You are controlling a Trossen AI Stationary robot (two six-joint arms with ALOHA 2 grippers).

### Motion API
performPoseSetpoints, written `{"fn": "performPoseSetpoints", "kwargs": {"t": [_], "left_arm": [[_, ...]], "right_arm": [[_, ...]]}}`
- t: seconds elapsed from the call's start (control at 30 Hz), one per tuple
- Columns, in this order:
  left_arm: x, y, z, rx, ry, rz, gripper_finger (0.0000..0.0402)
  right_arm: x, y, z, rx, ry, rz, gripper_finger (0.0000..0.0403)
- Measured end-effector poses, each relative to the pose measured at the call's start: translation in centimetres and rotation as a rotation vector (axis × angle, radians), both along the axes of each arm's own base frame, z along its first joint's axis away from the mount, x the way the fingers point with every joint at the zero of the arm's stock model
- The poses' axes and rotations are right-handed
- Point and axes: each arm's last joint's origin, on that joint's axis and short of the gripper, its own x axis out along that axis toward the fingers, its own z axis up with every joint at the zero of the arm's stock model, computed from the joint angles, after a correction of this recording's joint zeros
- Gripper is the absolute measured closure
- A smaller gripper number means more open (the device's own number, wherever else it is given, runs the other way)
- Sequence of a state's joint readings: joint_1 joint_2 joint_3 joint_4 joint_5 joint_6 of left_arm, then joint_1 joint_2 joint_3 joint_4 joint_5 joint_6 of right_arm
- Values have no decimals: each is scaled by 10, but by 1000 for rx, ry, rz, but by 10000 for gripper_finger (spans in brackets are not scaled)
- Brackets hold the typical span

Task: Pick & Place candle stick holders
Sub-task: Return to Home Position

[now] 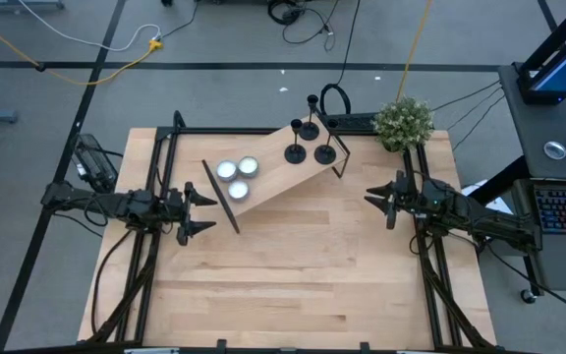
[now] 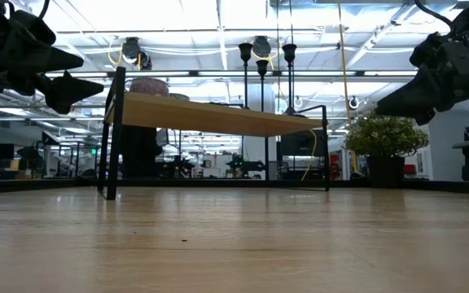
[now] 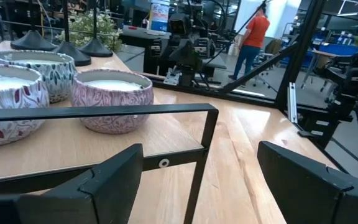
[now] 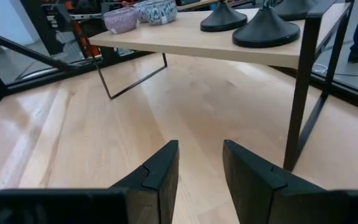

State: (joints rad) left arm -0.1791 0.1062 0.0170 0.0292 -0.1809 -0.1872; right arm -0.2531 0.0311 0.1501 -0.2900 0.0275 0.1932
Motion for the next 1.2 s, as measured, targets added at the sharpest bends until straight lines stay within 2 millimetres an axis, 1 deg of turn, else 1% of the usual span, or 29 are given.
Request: {"fn": "performPoseSetpoints", "kwargs": {"t": [0.53, 1.2], "left_arm": [[0, 0, 3, -9, -38, 3, 78], [0, 0, 4, -11, -47, 2, 78]], "right_arm": [[3, -1, 11, -31, -133, 1, 287], [3, -1, 13, -34, -145, 2, 287]]}}
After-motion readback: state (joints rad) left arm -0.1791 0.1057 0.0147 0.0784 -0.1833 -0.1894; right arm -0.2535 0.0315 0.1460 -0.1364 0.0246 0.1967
